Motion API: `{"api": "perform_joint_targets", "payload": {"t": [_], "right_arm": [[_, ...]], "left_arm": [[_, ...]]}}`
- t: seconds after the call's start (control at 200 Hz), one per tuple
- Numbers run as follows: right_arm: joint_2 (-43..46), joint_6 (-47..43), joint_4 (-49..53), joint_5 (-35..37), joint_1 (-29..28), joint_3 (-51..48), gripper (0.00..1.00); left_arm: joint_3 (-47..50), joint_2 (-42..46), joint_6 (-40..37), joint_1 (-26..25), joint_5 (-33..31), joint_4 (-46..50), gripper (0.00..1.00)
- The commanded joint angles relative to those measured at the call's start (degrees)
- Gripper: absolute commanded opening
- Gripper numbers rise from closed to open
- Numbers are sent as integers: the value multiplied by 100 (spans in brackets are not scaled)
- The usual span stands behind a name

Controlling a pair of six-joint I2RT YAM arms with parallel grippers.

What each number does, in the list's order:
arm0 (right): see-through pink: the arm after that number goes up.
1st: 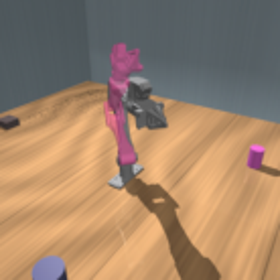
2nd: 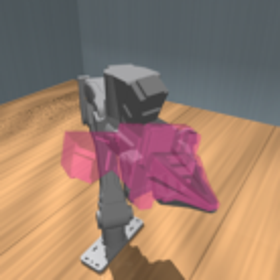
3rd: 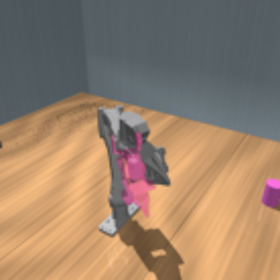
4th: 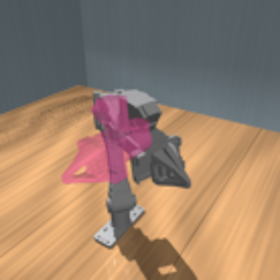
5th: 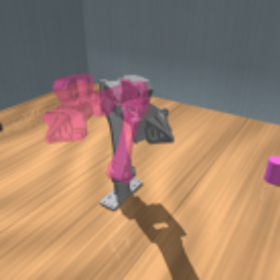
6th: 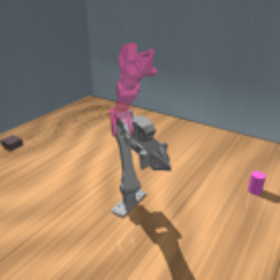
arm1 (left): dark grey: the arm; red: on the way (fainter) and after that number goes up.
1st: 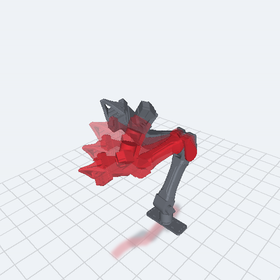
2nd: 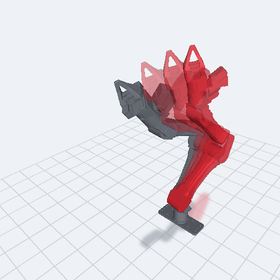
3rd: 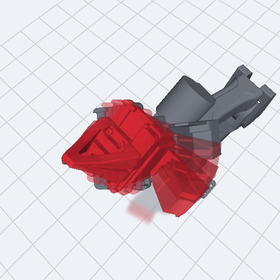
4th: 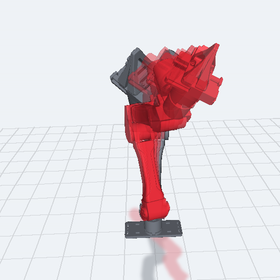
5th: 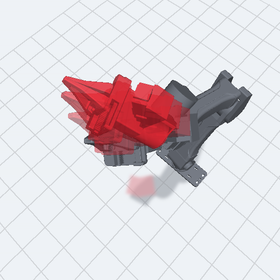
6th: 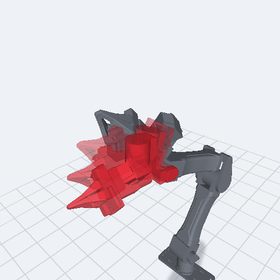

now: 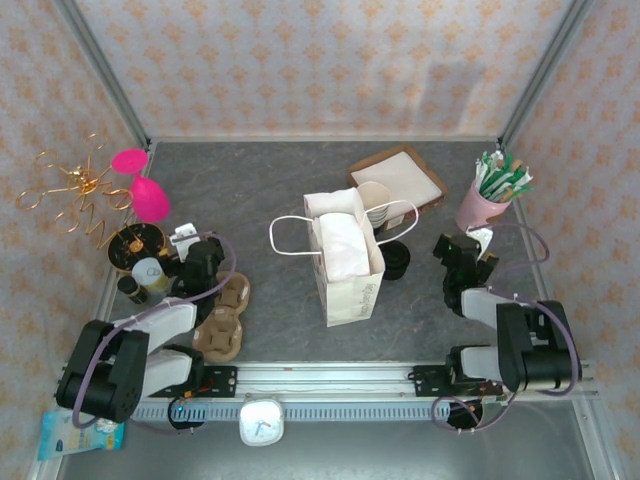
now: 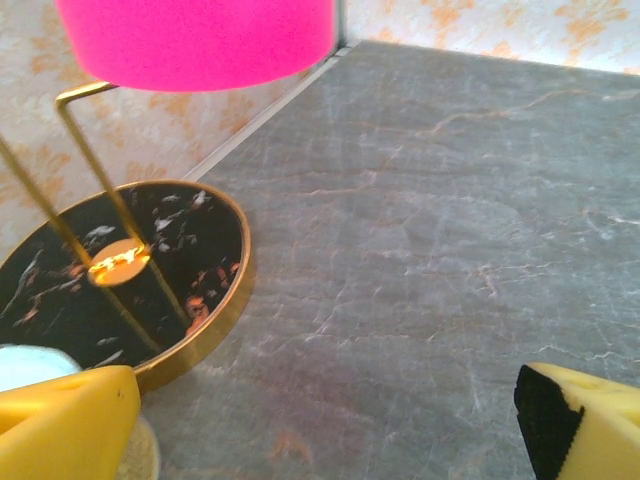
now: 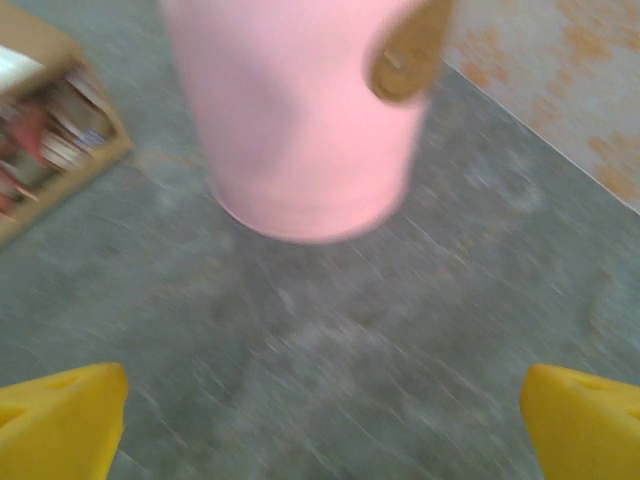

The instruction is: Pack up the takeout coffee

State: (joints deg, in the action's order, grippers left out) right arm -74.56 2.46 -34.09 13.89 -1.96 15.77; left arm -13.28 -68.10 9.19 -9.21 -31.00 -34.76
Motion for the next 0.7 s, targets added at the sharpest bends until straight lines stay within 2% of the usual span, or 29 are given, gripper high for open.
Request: {"api": "perform_joint_targets", "payload": {"t": [0.0,0.135,0.225,0.275,0.295,0.375,0.425,0.475,0.535,0.696], "right_arm": [[-182,-491,-2299,-831,48,-156,100],[-534,-264,-2385,-1674,319,79,100],[-962,-538,-3863,-2561,332,-489,100],[-1356,-478,-4853,-2540,327,-758,100],[-1404,-452,-4959,-2480,323,-778,100],[-1221,-324,-3501,-1946,282,-206,100],[-1314,-485,-3920,-1440,11,-339,100],[-1260,-496,-3710,-1358,-24,-279,100],[-1279,-492,-3777,-1371,-16,-289,100],[-1260,-493,-3699,-1373,-22,-261,100]], "left_arm": [[425,-435,-908,119,693,-2827,99],[428,-789,-1100,415,1488,-3474,100],[519,-1054,-852,707,2246,-3974,100],[562,-1449,-840,778,2385,-4470,100],[571,-1616,-840,800,2404,-4702,100],[573,-2160,-894,834,2606,-5370,100],[353,-1926,-829,856,2607,-4650,100],[55,-1901,-730,851,2408,-3867,100],[150,-2027,-747,860,2341,-4266,100],[134,-2000,-735,860,2310,-4203,100]]}}
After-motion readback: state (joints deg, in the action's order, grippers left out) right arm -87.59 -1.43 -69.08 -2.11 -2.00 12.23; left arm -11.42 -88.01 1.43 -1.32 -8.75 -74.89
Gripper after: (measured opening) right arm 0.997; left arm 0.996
